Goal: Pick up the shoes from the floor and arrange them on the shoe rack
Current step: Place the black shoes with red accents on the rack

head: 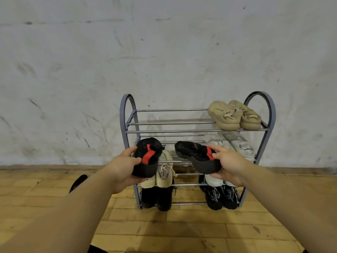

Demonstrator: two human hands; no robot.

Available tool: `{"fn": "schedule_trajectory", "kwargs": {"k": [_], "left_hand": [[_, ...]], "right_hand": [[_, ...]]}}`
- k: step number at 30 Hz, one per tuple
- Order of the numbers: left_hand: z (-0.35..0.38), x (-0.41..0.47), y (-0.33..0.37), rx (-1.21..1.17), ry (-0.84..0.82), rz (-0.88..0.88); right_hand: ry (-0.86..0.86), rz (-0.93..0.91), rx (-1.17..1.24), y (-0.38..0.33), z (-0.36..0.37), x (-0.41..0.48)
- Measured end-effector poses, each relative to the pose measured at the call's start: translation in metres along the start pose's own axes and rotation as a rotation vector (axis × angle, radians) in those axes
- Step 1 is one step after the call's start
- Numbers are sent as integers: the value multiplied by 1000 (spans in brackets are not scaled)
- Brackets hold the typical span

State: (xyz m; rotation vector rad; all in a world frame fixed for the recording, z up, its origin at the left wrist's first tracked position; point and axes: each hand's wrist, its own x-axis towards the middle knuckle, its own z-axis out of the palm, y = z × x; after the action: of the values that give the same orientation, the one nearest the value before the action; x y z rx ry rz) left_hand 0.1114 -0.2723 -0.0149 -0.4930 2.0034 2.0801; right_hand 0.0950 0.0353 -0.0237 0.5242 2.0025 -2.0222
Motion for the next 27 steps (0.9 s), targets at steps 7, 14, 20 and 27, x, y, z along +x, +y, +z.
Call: {"fn": "schedule_trajectory", "kwargs": {"k": [7,14,20,27], "left_hand": [[32,39,-13,-100,37,-10],[36,94,-13,-103,55,49],[37,134,-28,-100,94,15],[38,157,-43,593,334,40]], "right_hand": [[25,-58,171,10,56,38],[21,-113,268,24,103,100],[18,-151,169,30,109,140],[-56,-211,-362,33,101,149]]}}
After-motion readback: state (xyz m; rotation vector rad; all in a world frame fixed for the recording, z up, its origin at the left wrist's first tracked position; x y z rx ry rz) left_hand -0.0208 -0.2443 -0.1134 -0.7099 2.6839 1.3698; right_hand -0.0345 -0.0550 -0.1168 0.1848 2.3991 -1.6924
